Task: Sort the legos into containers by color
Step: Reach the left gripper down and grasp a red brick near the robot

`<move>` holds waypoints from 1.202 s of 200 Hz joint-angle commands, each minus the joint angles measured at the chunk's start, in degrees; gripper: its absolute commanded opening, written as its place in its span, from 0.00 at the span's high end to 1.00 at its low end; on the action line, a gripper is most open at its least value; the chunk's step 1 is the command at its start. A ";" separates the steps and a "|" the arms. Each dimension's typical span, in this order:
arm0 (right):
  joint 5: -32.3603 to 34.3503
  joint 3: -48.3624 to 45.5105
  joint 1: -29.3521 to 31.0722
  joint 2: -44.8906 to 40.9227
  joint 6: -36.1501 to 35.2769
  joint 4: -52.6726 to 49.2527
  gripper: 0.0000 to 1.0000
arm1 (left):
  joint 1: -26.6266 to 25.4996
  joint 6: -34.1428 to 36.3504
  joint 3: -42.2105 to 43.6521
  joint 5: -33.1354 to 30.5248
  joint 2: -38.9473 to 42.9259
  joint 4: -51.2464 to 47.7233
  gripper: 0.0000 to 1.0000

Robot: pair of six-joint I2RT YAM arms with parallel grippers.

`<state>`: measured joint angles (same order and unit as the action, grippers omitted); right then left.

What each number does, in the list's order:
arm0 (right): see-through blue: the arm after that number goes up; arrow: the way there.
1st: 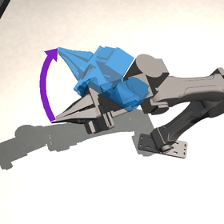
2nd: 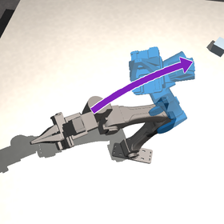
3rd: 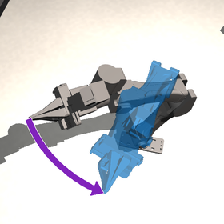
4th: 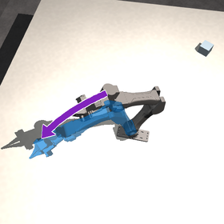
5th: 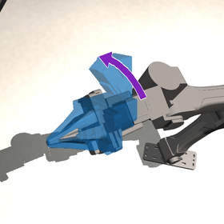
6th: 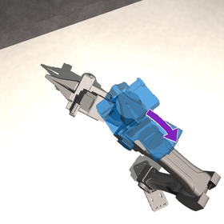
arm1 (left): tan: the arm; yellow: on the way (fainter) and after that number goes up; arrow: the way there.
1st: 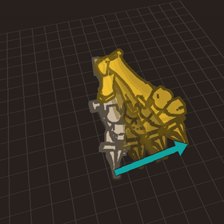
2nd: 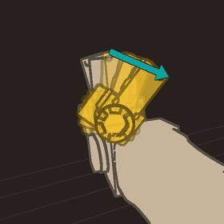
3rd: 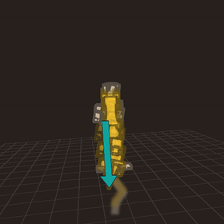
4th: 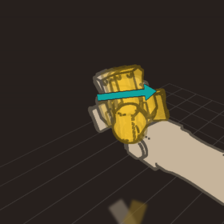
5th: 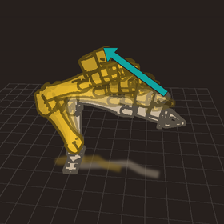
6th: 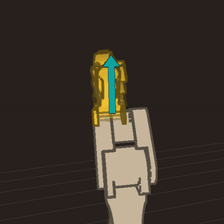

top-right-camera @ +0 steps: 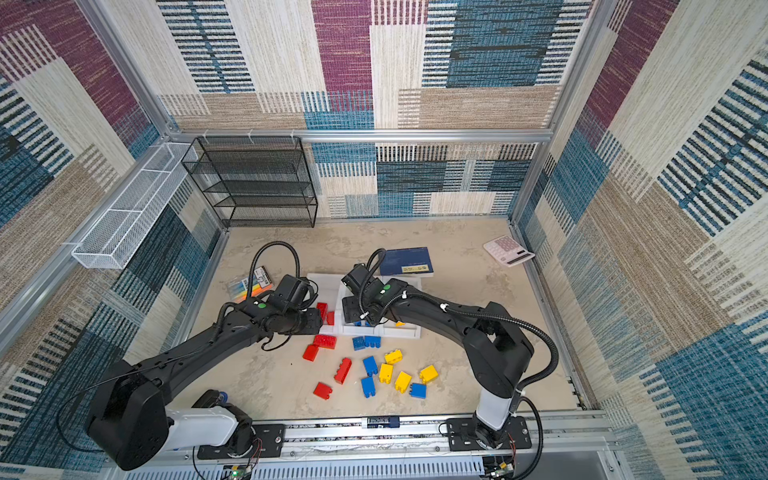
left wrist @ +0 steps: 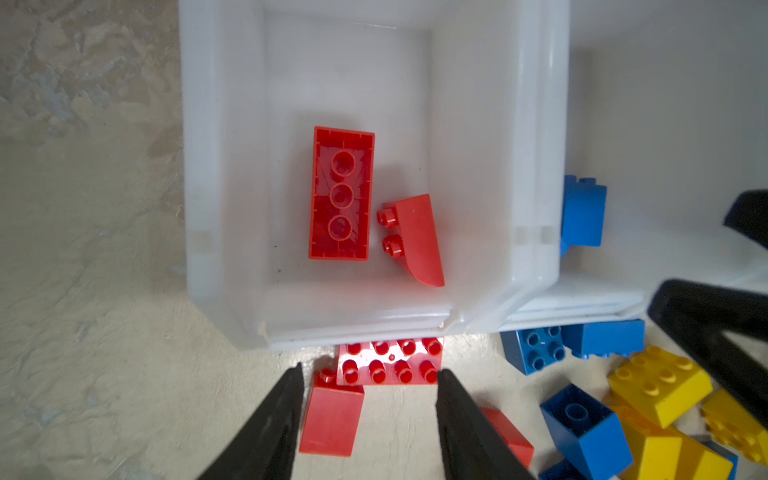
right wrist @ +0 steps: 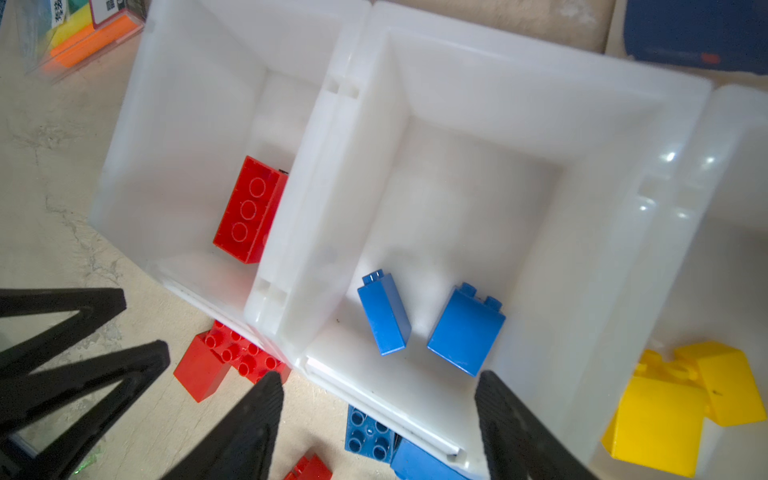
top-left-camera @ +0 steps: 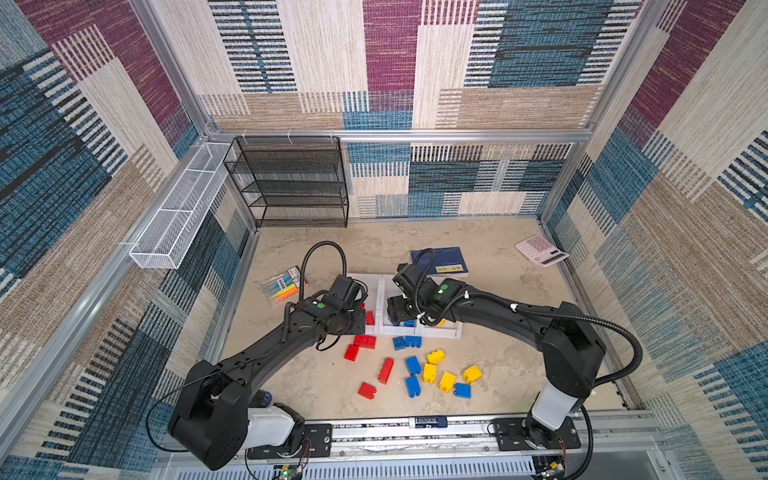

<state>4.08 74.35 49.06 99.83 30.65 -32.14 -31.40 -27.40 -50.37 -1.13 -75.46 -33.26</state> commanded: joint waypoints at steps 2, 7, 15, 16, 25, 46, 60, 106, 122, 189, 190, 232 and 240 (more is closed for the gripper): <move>0.83 -0.55 -0.02 -1.08 0.94 1.68 0.24 | -2.53 -0.19 0.40 0.51 1.31 -2.64 0.45; 0.91 -0.72 -0.13 -1.26 0.99 1.73 0.24 | -3.17 -0.18 0.48 0.51 1.46 -3.04 0.45; 0.95 -1.07 -0.31 -1.58 1.14 1.64 0.24 | -4.43 -0.33 0.71 0.72 1.76 -3.32 0.45; 1.03 -1.15 -0.30 -1.62 1.15 1.64 0.24 | -4.62 -0.35 0.75 0.75 1.74 -3.44 0.45; 1.19 -1.67 -0.54 -2.11 1.25 1.73 0.24 | -6.04 -0.50 1.16 1.16 1.94 -3.51 0.45; 0.66 -3.71 -1.39 -3.84 1.76 2.85 0.24 | -10.01 -0.57 2.48 2.60 1.58 -3.30 0.45; -0.42 -5.89 -2.16 -5.68 2.41 4.68 0.24 | -12.41 -0.05 3.45 4.76 0.63 -2.76 0.45; 0.26 -10.72 -4.04 -12.20 4.48 6.29 0.23 | -17.37 -0.11 4.43 6.81 -2.99 -0.63 0.45; 0.84 -12.01 -4.66 -14.39 4.98 6.17 0.23 | -18.31 0.65 3.97 7.60 -4.53 0.27 0.47; 2.60 -15.45 -6.43 -19.37 6.43 4.90 0.23 | -20.63 2.33 2.82 9.15 -10.33 3.05 0.53; 2.60 -15.45 -6.43 -19.39 6.39 4.90 0.23 | -20.68 2.34 2.82 9.13 -10.37 3.04 0.53; 2.76 -15.55 -6.58 -19.32 6.70 4.46 0.23 | -20.73 2.44 2.44 9.45 -12.51 2.97 0.68; 2.82 -15.46 -6.61 -19.25 6.70 4.46 0.23 | -20.73 2.52 2.33 9.32 -12.52 3.00 0.68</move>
<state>5.91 58.76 42.48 80.82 36.45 -27.92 -52.18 -26.55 -47.48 7.84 -87.68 -30.74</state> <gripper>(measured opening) 0.768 0.325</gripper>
